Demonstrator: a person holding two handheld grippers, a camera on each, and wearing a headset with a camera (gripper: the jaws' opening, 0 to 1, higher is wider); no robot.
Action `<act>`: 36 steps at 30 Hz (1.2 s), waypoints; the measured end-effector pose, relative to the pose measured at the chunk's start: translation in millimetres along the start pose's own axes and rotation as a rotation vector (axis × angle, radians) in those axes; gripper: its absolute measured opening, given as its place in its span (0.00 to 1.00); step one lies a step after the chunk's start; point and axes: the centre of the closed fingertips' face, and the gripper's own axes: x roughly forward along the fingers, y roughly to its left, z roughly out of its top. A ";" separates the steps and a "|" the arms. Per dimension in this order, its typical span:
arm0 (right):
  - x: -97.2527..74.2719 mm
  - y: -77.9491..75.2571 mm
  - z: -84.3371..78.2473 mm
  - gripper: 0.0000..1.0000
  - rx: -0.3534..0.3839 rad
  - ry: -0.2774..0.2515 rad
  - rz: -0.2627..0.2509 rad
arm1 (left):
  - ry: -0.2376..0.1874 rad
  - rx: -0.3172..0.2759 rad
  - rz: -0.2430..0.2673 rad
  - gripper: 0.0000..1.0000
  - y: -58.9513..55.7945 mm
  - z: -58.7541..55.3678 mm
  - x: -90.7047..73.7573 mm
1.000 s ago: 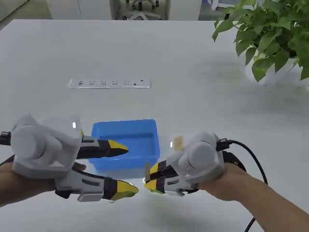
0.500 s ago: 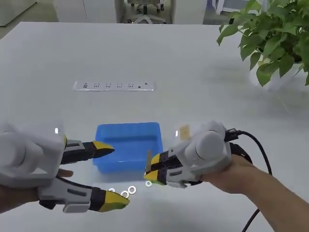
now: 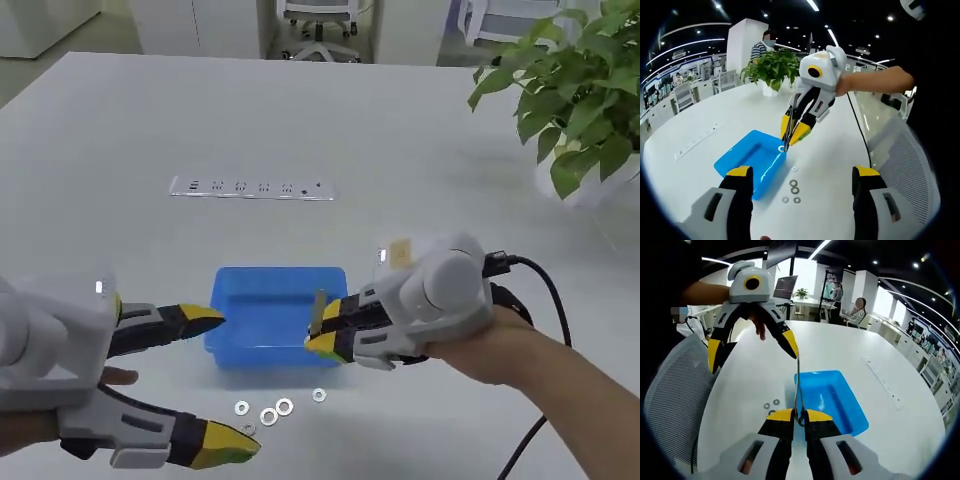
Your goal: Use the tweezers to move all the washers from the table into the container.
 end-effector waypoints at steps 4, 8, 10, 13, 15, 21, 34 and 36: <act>1.2 -9.2 -0.1 0.09 0.002 -0.005 -0.005 | -0.001 -0.008 0.009 0.89 2.0 -1.3 -2.7; 4.7 -17.3 -1.7 0.09 -0.005 0.001 -0.004 | 0.000 -0.016 0.017 0.90 3.7 -3.6 -4.9; 6.8 -21.5 -2.2 0.09 -0.005 -0.001 -0.003 | -0.009 -0.024 0.018 0.92 4.0 -2.9 -6.1; 9.6 -26.5 -3.0 0.09 -0.013 0.005 -0.002 | -0.017 -0.029 0.025 0.94 5.5 -2.5 -7.4; 11.3 -30.3 -2.3 0.09 -0.009 -0.002 0.000 | -0.015 -0.032 0.030 0.95 6.9 -3.2 -8.0; 19.5 -35.5 -7.1 0.09 -0.021 0.003 0.012 | -0.025 -0.036 0.050 0.99 12.5 -2.4 -10.9; 39.4 -44.1 -21.8 0.09 0.001 0.013 0.044 | -0.017 -0.046 0.048 0.99 19.1 -6.3 -8.1; 42.3 -45.3 -23.4 0.10 0.007 0.013 0.047 | -0.016 -0.045 0.049 0.99 20.7 -6.5 -7.7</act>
